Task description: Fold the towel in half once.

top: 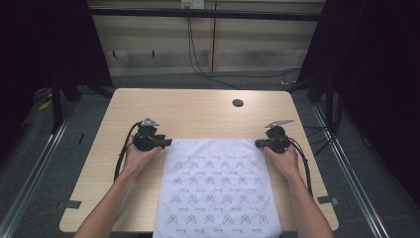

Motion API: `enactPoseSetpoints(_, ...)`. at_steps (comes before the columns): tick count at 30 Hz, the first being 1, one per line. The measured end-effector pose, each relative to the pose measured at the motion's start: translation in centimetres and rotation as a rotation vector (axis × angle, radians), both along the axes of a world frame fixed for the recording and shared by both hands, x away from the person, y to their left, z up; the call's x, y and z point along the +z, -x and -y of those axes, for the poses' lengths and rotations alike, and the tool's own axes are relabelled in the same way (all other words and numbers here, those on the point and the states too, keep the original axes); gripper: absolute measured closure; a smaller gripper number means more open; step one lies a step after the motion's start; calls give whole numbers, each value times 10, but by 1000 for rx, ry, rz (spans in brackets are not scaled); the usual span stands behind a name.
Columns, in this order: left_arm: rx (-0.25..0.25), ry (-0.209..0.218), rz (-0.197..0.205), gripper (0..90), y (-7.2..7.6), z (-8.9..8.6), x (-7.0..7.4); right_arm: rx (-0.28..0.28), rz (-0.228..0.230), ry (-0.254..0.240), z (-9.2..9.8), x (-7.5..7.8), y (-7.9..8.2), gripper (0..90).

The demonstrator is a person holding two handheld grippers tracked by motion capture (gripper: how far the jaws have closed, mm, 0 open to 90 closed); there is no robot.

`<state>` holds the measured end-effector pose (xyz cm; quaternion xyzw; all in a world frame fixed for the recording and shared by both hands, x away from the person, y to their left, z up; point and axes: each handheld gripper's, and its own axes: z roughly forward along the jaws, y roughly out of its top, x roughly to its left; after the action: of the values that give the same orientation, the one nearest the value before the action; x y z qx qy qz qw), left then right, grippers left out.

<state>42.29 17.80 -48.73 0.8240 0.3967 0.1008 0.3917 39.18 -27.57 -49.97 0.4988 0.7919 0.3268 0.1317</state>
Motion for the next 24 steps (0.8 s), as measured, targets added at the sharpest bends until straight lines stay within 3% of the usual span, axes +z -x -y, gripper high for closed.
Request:
enactPoseSetpoints(1, -9, -23, -12, 592, -4, 3, -1, 5, 3, -3, 1, 0, -1, 861)
enactPoseSetpoints(3, -14, -17, -16, 595, -6, 4, -2, 5, 3, -4, 1, 0, -1, 861)
enactPoseSetpoints(4, 13, -22, -24, 586, -9, 2, -5, 4, 0, -12, 2, -1, -1, 861)
enactPoseSetpoints(8, 5, -27, -75, 521, -12, 0, -10, 2, 1, -10, 1, -1, -1, 860)
enactPoseSetpoints(11, 22, -36, -59, 526, -11, 3, -13, 7, -1, -18, 2, -1, -1, 860)
enactPoseSetpoints(14, 2, -48, -40, 537, -11, 9, -13, 5, -2, -18, 3, -1, -1, 860)
enactPoseSetpoints(17, -15, -46, -31, 603, -8, 13, -14, -3, -5, -21, 2, -1, 0, 860)
enactPoseSetpoints(18, -43, -78, -7, 660, -6, 15, -14, -5, -1, -27, 3, -1, 0, 860)
enactPoseSetpoints(21, -52, -84, -16, 746, -5, 16, -13, -3, 7, -33, 3, -2, 0, 861)
enactPoseSetpoints(23, -59, -42, -34, 865, -6, 14, -15, -14, -4, -53, 4, -2, 1, 863)
enactPoseSetpoints(24, -59, -42, -34, 868, -6, 14, -15, -14, -4, -53, 4, -2, 1, 863)
